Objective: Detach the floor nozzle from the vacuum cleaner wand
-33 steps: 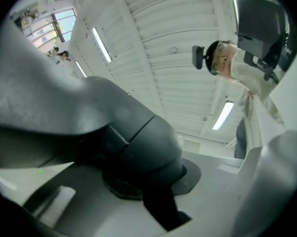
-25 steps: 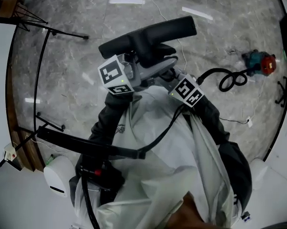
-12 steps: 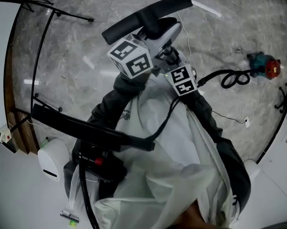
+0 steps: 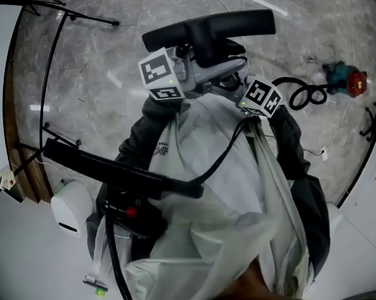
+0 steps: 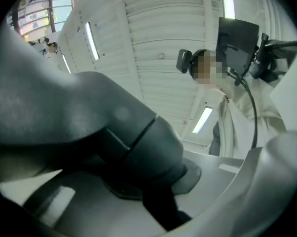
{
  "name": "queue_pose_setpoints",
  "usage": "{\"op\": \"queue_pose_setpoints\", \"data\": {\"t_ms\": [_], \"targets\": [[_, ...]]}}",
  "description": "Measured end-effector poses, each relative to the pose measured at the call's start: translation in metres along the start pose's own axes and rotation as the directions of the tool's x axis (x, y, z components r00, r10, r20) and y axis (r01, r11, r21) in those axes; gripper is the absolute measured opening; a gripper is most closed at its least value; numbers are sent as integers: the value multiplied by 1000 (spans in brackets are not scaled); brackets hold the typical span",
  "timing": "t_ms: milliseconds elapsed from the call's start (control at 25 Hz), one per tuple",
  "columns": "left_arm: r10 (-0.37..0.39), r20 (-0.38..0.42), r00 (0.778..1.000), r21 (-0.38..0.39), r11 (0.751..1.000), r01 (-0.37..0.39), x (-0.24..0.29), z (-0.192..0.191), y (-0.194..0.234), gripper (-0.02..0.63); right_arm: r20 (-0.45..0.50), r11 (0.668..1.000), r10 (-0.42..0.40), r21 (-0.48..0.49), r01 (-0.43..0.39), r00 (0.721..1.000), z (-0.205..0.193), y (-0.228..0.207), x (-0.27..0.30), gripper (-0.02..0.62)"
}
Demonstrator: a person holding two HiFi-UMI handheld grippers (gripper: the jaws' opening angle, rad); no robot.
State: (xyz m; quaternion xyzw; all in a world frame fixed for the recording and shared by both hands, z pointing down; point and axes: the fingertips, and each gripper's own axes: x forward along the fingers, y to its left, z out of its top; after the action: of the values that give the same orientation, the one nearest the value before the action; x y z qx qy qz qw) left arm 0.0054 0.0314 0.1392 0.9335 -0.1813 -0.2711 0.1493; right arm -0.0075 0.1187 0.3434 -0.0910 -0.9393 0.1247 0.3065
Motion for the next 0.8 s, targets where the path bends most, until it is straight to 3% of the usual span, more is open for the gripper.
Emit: {"op": "queue_pose_setpoints", "data": {"t_ms": [40, 120, 200, 240, 320, 360, 400, 440, 480, 600, 680, 720, 800], "targets": [[34, 4, 999, -16, 999, -34, 0, -1, 6, 77, -1, 1000, -17, 15, 17, 1000, -1, -3, 0, 48], [121, 11, 993, -44, 992, -121, -2, -1, 21, 74, 3, 990, -137, 43, 137, 991, 0, -17, 2, 46], [233, 2, 973, -51, 971, -232, -7, 2, 37, 74, 4, 944, -324, 69, 323, 946, 6, -34, 4, 44], [311, -12, 950, -52, 949, -311, -12, 3, 47, 74, -5, 908, -413, 80, 412, 911, 7, -43, 6, 44], [466, -41, 884, -65, 881, -468, -23, 2, 70, 74, -40, 845, -525, 95, 526, 850, 7, -57, 9, 44], [510, -49, 859, -75, 856, -512, -28, 1, 77, 74, -58, 830, -546, 97, 549, 836, 6, -61, 11, 44], [519, -55, 853, -81, 849, -522, -30, 1, 80, 74, -67, 828, -549, 94, 553, 833, 6, -62, 12, 44], [496, -58, 866, -81, 862, -500, -29, 2, 77, 74, -63, 838, -535, 88, 539, 842, 7, -60, 13, 44], [445, -55, 894, -75, 891, -448, -26, 3, 70, 72, -49, 859, -503, 77, 506, 863, 8, -56, 14, 44], [174, -13, 985, -27, 984, -174, -13, 9, 30, 72, 0, 957, -289, 17, 289, 957, 13, -31, 11, 46], [4, -4, 1000, 16, 1000, -4, -4, 9, 5, 76, 10, 992, -126, -14, 127, 992, 11, -13, 5, 46], [-40, -7, 999, 23, 999, 40, -1, 8, -2, 77, 8, 997, -77, -16, 77, 997, 8, -7, 2, 46], [-33, -7, 999, 0, 999, 33, 0, 5, 1, 77, 7, 997, -73, 7, 73, 997, 5, -7, 2, 46]]}}
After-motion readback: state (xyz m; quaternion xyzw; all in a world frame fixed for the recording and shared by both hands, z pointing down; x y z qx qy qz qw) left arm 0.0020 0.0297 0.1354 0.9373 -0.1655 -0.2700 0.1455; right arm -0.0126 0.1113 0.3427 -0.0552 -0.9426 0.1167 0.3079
